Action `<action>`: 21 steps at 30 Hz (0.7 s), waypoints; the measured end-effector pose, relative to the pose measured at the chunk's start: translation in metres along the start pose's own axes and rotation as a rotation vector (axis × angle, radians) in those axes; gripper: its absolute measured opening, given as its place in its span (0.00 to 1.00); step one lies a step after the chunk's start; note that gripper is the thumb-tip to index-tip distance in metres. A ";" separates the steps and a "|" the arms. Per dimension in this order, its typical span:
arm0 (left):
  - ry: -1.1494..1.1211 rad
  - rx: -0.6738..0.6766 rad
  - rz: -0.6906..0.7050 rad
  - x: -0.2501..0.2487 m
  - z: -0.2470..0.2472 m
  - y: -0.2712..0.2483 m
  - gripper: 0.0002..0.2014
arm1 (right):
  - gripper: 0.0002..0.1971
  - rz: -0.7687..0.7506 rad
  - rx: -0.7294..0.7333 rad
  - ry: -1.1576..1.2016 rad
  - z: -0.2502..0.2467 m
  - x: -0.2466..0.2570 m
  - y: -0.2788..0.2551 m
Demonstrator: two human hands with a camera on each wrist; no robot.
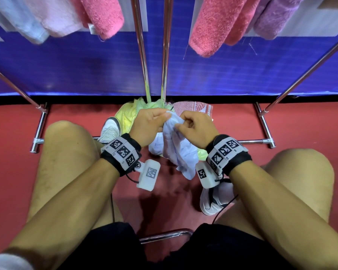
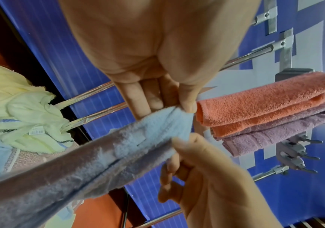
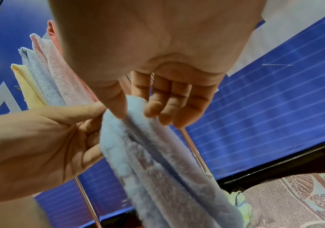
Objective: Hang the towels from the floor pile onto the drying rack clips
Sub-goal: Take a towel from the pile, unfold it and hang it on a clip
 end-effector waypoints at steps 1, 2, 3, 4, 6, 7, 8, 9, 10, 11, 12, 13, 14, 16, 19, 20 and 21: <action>0.005 -0.015 0.013 -0.001 -0.003 0.002 0.08 | 0.14 -0.014 0.010 -0.042 0.001 0.000 0.000; 0.010 -0.028 0.029 -0.002 -0.007 0.003 0.08 | 0.15 -0.022 0.021 -0.094 0.004 -0.003 0.000; 0.011 -0.041 0.045 -0.005 -0.010 0.004 0.09 | 0.15 -0.022 0.035 -0.150 0.007 -0.006 0.001; 0.011 -0.058 0.059 -0.008 -0.014 0.004 0.11 | 0.13 -0.005 0.052 -0.202 0.009 -0.011 0.003; -0.002 -0.112 0.076 -0.012 -0.024 0.006 0.11 | 0.12 0.041 0.093 -0.280 0.012 -0.023 0.006; -0.006 -0.151 0.083 -0.012 -0.030 0.007 0.10 | 0.13 0.056 0.102 -0.308 0.012 -0.027 0.007; -0.003 -0.191 0.088 -0.012 -0.038 0.009 0.09 | 0.13 0.069 0.097 -0.327 0.011 -0.030 0.009; 0.005 -0.221 0.100 -0.011 -0.045 0.011 0.08 | 0.13 0.082 0.076 -0.334 0.008 -0.032 0.010; 0.027 -0.245 0.111 -0.010 -0.052 0.013 0.08 | 0.13 0.098 0.038 -0.327 0.004 -0.033 0.011; 0.055 -0.260 0.124 -0.008 -0.057 0.014 0.08 | 0.12 0.110 -0.012 -0.307 -0.002 -0.034 0.012; 0.095 -0.271 0.135 -0.007 -0.060 0.014 0.08 | 0.11 0.118 -0.067 -0.277 -0.008 -0.034 0.012; 0.138 -0.283 0.146 -0.006 -0.063 0.014 0.08 | 0.11 0.113 -0.119 -0.240 -0.015 -0.031 0.010; 0.177 -0.299 0.152 -0.005 -0.065 0.014 0.08 | 0.13 0.099 -0.163 -0.205 -0.021 -0.028 0.009; 0.216 -0.326 0.147 -0.001 -0.067 0.013 0.08 | 0.14 0.052 -0.214 -0.144 -0.028 -0.022 0.006; 0.244 -0.343 0.129 0.007 -0.071 0.012 0.10 | 0.10 0.007 -0.262 -0.001 -0.032 -0.016 0.004; 0.246 -0.347 0.123 0.009 -0.072 0.013 0.10 | 0.07 -0.002 -0.285 0.060 -0.033 -0.015 0.004; 0.247 -0.348 0.123 0.010 -0.073 0.012 0.10 | 0.04 -0.004 -0.301 0.114 -0.034 -0.015 0.004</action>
Point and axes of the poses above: each hand's wrist, its own y-axis towards the middle knuckle, its own z-axis out of the palm, x = y × z, the point moved 7 cm from there along y, towards the middle knuckle, and after that the axes turned 10 degrees about z, right-handed, at the moved point
